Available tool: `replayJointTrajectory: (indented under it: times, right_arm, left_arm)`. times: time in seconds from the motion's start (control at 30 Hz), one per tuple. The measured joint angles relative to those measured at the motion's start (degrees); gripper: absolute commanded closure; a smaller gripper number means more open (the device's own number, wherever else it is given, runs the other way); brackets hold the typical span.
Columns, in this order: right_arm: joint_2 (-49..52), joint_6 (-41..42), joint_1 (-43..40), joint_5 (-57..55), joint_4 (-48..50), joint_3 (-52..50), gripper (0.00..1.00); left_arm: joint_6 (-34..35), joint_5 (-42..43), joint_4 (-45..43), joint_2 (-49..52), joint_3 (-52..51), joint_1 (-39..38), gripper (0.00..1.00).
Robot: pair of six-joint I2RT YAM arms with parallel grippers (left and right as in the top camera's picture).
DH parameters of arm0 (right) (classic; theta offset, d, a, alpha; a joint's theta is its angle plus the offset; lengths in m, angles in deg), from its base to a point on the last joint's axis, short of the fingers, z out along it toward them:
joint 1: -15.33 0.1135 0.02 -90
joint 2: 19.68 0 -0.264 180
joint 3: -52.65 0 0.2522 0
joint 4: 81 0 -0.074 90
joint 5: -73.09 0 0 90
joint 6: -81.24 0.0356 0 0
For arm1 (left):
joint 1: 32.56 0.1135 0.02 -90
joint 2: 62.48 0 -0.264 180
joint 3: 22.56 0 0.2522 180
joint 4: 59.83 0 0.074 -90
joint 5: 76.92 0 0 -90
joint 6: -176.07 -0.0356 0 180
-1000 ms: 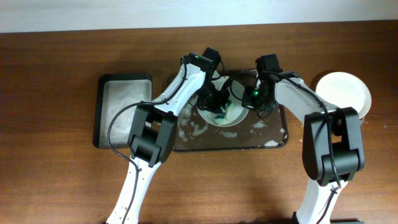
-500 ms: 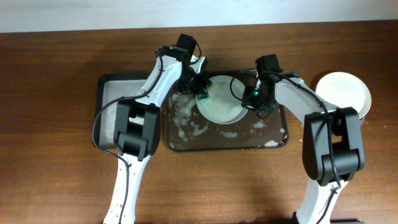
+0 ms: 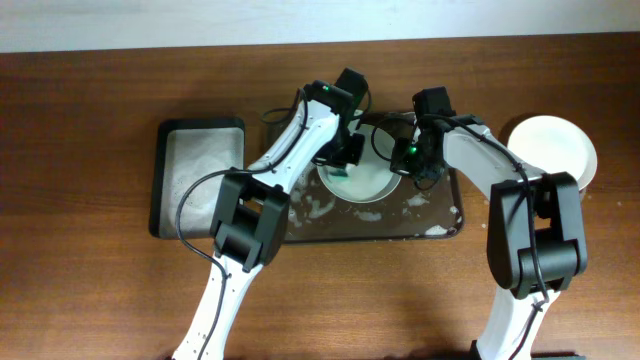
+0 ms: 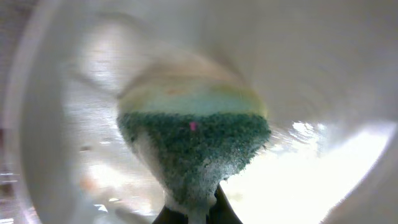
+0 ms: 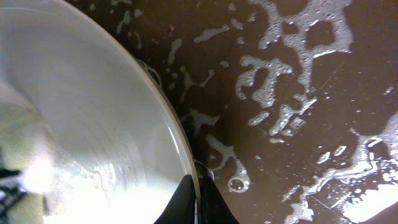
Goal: Clean dirty plates on tray and stack at the side
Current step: 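Scrub the white plate with the sponge in the left gripper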
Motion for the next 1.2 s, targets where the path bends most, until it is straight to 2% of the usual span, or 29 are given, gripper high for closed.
replayJointTrajectory:
  times: [0.2, 0.43, 0.53, 0.67, 0.87, 1.0, 1.2]
  right_arm:
    - [0.0, -0.1, -0.1, -0.2, 0.0, 0.0, 0.96]
    - [-0.1, 0.3, -0.3, -0.4, 0.3, 0.0, 0.96]
    - [-0.1, 0.3, -0.2, -0.2, 0.4, 0.0, 0.96]
    - [-0.1, 0.3, -0.2, 0.0, 0.5, 0.0, 0.96]
    - [-0.1, 0.3, -0.2, 0.4, 0.4, 0.0, 0.96]
    - [-0.1, 0.2, -0.2, 0.6, 0.5, 0.0, 0.96]
    - [-0.1, 0.0, -0.2, 0.7, 0.6, -0.1, 0.96]
  left_arm:
    - [0.0, 2.5, -2.9, 0.0, -0.2, -0.6, 1.00]
    - [0.0, -0.2, -12.3, 0.1, -0.7, 1.9, 0.99]
    - [0.0, -0.5, -12.9, 0.2, -0.7, 3.8, 0.99]
    - [0.0, -0.8, -12.2, 0.2, -0.7, 5.0, 0.99]
    - [0.0, -0.8, -3.8, 0.2, -0.2, 5.0, 0.99]
    - [0.0, 4.4, -0.7, 0.1, -0.2, 4.9, 0.99]
    - [-0.7, 10.7, -3.2, 0.3, -0.6, 2.0, 0.99]
